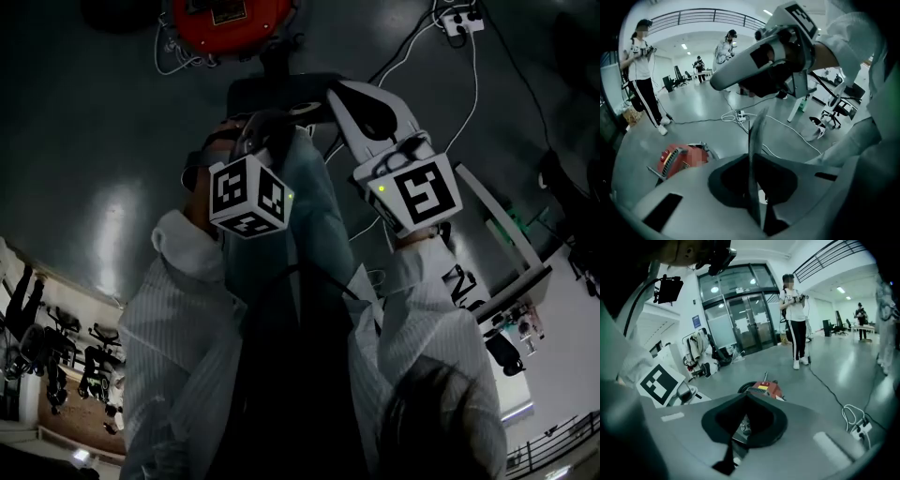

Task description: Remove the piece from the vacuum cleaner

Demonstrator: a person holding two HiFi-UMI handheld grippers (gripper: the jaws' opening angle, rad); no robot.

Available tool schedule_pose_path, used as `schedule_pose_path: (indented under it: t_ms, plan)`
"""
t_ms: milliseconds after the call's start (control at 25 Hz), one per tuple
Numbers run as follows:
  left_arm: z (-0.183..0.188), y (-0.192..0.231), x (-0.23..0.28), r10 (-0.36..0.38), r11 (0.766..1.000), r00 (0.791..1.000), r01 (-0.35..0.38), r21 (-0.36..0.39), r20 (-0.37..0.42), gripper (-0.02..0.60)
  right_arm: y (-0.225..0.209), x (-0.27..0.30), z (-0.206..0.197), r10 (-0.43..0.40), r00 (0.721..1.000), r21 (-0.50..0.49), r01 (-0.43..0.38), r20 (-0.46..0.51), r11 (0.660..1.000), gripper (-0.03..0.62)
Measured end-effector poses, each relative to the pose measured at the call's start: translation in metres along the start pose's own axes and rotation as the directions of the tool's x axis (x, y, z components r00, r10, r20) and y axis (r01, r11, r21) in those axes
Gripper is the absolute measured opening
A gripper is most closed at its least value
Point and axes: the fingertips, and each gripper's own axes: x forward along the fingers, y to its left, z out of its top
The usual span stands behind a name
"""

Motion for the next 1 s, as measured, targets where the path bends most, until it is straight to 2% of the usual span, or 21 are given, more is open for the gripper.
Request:
schedule_pose_path:
  t_ms: [200, 400, 600, 760, 1000]
  plan:
    - [0.069, 0.007, -0.063, 0.044, 0.999, 0.997, -0.045, 0.004, 0.064, 0.029, 0.012, -0.063, 0.071, -0.092, 0.987, 0.042, 0.087, 0.134, 0.995, 0.0]
    - [0.129, 0.009, -0.125, 0.087, 0.995, 0.989, -0.093, 0.047, 0.116, 0.029, 0.03, -0.111, 0.141, -0.1, 0.967, 0.008, 0.101, 0.233, 0.995, 0.0]
    - [0.171, -0.015, -0.185, 0.112, 0.99, 0.983, -0.123, 0.068, 0.146, 0.029, 0.069, -0.164, 0.188, -0.075, 0.96, -0.052, 0.092, 0.271, 0.994, -0.001]
    - [0.205, -0.017, -0.23, 0.152, 0.981, 0.973, -0.169, 0.09, 0.175, 0.029, 0.093, -0.198, 0.225, -0.081, 0.953, -0.099, 0.114, 0.293, 0.989, 0.0]
    - [0.233, -0.015, -0.275, 0.223, 0.967, 0.951, -0.243, 0.071, 0.214, 0.029, 0.111, -0.235, 0.251, -0.077, 0.931, -0.111, 0.124, 0.357, 0.986, -0.002]
